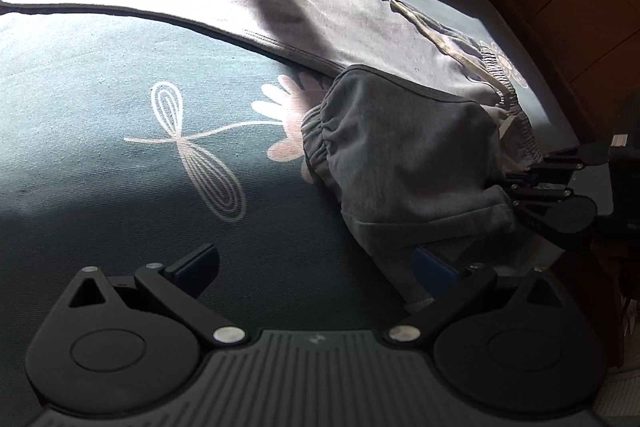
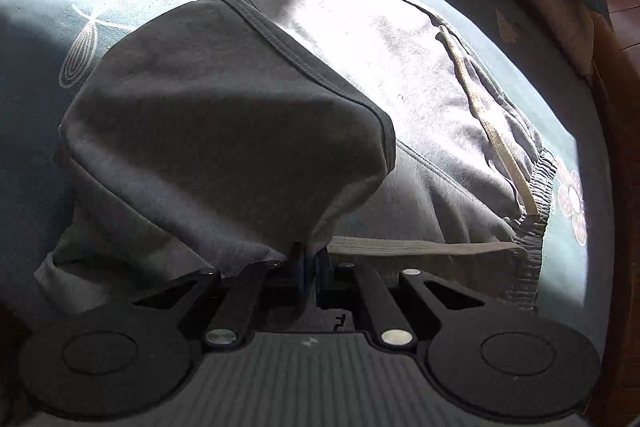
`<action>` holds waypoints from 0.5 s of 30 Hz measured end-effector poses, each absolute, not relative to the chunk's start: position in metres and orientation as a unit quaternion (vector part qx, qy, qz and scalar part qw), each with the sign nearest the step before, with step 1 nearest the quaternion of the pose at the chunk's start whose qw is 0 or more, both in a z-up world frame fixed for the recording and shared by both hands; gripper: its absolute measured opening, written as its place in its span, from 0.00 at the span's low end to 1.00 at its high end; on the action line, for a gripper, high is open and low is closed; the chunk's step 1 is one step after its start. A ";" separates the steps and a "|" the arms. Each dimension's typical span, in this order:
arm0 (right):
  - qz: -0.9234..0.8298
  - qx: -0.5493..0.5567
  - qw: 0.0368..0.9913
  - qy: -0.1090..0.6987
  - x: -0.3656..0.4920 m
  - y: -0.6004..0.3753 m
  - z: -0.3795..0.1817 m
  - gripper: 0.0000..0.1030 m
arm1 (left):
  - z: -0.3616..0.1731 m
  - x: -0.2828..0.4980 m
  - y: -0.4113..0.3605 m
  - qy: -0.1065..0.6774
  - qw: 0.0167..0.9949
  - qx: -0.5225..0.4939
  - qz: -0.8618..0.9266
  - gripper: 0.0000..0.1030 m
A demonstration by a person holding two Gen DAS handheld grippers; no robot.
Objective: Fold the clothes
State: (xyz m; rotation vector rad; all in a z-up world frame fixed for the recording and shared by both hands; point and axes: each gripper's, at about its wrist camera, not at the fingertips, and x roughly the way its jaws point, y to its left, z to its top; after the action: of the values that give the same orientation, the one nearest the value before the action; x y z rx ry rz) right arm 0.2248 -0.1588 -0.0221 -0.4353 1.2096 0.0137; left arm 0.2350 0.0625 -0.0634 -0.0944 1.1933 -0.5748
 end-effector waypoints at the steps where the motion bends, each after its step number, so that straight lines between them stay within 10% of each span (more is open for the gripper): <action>1: -0.002 -0.208 0.799 0.564 0.224 -0.165 -0.024 0.06 | -0.064 0.236 0.058 0.555 0.786 -0.046 -0.271 0.99; 15: -0.069 -0.176 0.795 0.577 0.216 -0.226 -0.030 0.11 | -0.079 0.256 -0.002 0.580 0.750 -0.074 -0.308 0.99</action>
State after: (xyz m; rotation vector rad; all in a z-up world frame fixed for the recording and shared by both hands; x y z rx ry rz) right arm 0.2158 -0.2263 -0.0303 -0.3773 1.2398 -0.1482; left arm 0.2556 -0.0022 -0.0790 -0.1628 1.2679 -0.6732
